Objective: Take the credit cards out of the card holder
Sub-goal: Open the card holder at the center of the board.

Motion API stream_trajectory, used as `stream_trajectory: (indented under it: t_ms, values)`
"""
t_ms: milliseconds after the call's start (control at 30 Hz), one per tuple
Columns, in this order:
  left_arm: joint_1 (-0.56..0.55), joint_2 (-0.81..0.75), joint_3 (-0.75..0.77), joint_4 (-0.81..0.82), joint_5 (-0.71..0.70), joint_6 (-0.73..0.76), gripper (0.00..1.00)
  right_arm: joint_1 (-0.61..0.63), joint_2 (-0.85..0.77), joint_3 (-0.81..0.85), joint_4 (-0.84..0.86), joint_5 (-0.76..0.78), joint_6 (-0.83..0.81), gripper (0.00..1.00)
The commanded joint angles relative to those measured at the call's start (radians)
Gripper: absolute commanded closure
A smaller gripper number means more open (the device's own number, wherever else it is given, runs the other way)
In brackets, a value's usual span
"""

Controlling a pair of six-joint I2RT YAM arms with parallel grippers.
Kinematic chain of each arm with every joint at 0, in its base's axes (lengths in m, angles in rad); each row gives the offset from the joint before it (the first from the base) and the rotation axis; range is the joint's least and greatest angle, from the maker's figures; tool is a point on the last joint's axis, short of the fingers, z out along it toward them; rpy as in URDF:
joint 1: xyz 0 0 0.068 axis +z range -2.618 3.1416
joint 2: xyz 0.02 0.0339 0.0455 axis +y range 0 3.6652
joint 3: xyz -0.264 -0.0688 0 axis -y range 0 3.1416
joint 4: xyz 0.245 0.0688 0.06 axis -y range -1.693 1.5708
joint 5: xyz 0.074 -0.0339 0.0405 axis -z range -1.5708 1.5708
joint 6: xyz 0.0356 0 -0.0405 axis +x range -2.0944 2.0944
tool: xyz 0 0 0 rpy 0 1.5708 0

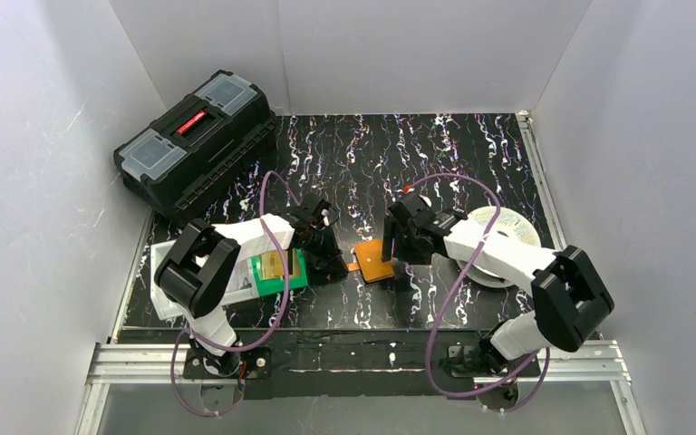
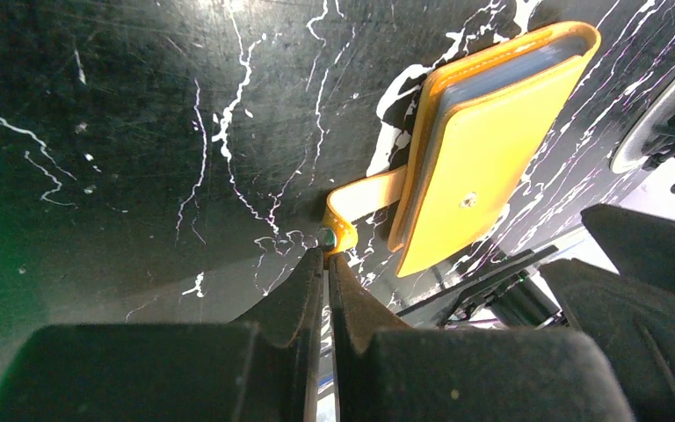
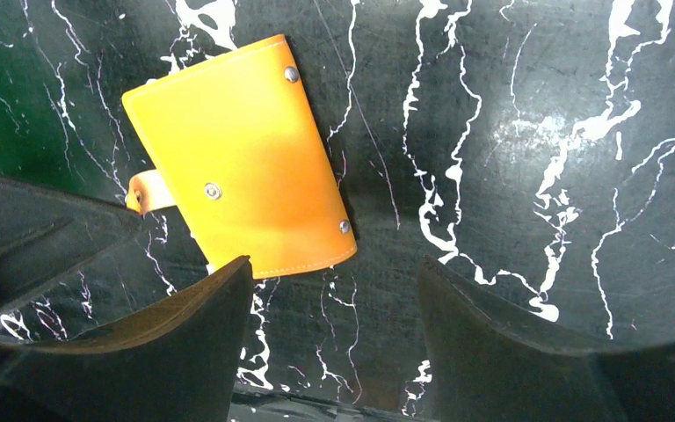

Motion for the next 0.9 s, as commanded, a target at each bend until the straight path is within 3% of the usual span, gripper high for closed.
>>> stream_trajectory:
  t_ms: [0, 267, 567, 867]
  values:
    - [0.009, -0.03, -0.019, 0.0, -0.023, -0.008, 1.0, 0.032, -0.065, -0.034, 0.042, 0.04, -0.004, 0.26]
    - [0.013, -0.017, -0.019, -0.01, -0.036, -0.011, 1.0, 0.127, 0.011, 0.024, 0.013, 0.093, -0.021, 0.26]
    - [0.019, -0.006, 0.001, -0.041, -0.047, 0.002, 1.0, 0.248, 0.193, 0.197, -0.053, 0.3, -0.101, 0.17]
    - [0.032, 0.004, 0.017, -0.057, -0.046, 0.019, 1.0, 0.287, 0.309, 0.283, -0.079, 0.337, -0.158, 0.12]
